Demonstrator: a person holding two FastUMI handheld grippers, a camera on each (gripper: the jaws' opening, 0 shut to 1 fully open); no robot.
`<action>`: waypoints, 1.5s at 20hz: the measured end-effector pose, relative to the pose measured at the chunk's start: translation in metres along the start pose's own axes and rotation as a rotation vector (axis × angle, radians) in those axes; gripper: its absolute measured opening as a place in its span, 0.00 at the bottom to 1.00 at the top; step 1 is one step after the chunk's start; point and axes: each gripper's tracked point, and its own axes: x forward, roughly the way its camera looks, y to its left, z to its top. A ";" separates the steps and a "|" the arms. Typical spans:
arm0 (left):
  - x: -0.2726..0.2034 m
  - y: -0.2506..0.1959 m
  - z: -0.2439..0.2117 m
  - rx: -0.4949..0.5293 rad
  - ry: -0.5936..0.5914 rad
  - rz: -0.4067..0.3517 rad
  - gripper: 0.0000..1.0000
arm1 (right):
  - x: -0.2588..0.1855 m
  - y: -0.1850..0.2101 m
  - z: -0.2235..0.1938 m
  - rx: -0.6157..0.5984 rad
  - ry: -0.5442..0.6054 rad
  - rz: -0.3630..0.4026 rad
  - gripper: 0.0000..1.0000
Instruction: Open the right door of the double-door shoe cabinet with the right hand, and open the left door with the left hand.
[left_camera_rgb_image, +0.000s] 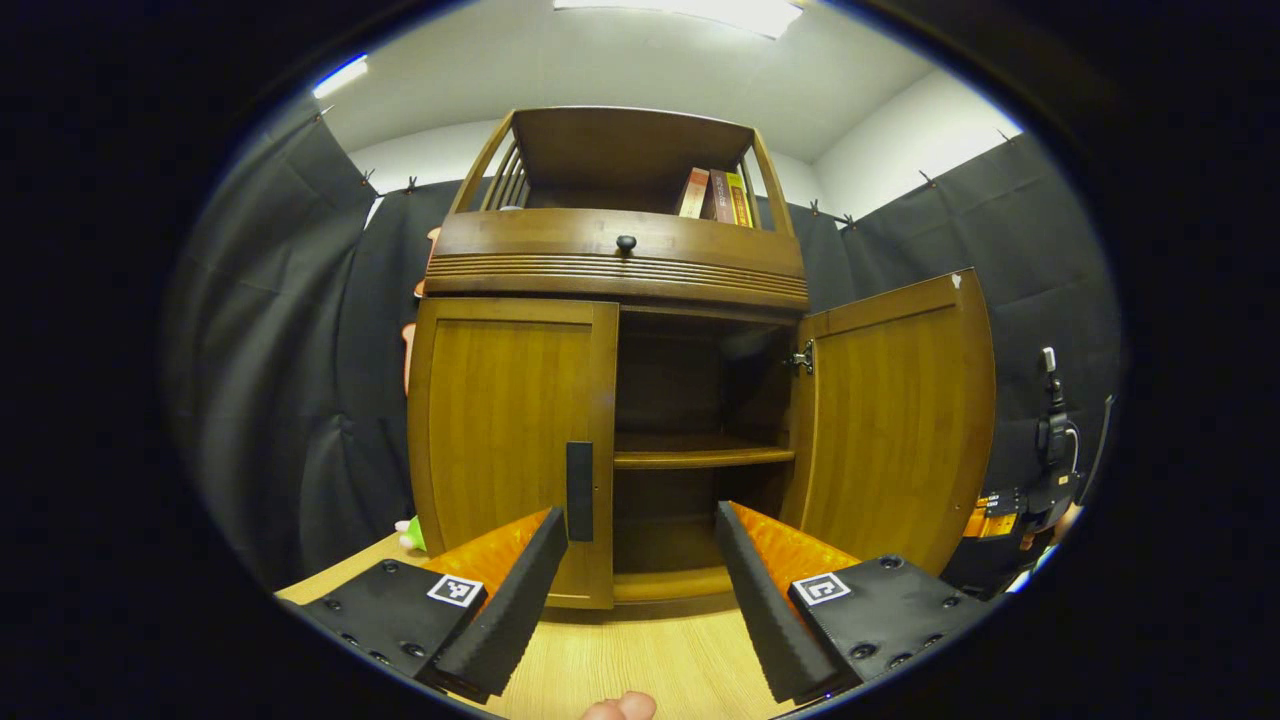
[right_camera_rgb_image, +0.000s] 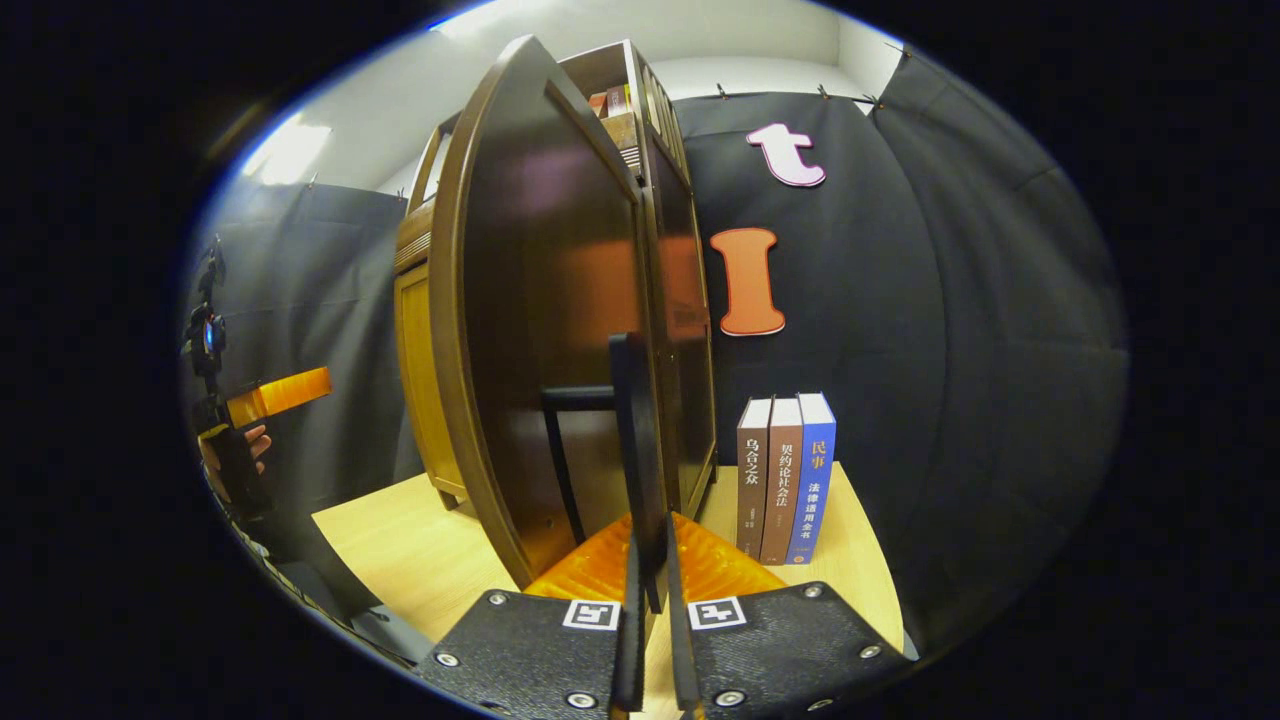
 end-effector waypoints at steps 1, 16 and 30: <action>-0.002 0.001 -0.002 -0.005 0.003 0.007 0.94 | -0.004 -0.001 0.000 -0.002 -0.023 -0.016 0.11; 0.009 0.048 -0.028 -0.014 0.061 0.088 0.95 | -0.076 0.068 0.009 -0.018 -0.017 -0.222 0.08; -0.008 0.117 -0.003 0.020 0.032 0.243 0.94 | -0.024 0.107 0.069 0.058 -0.190 -0.251 0.05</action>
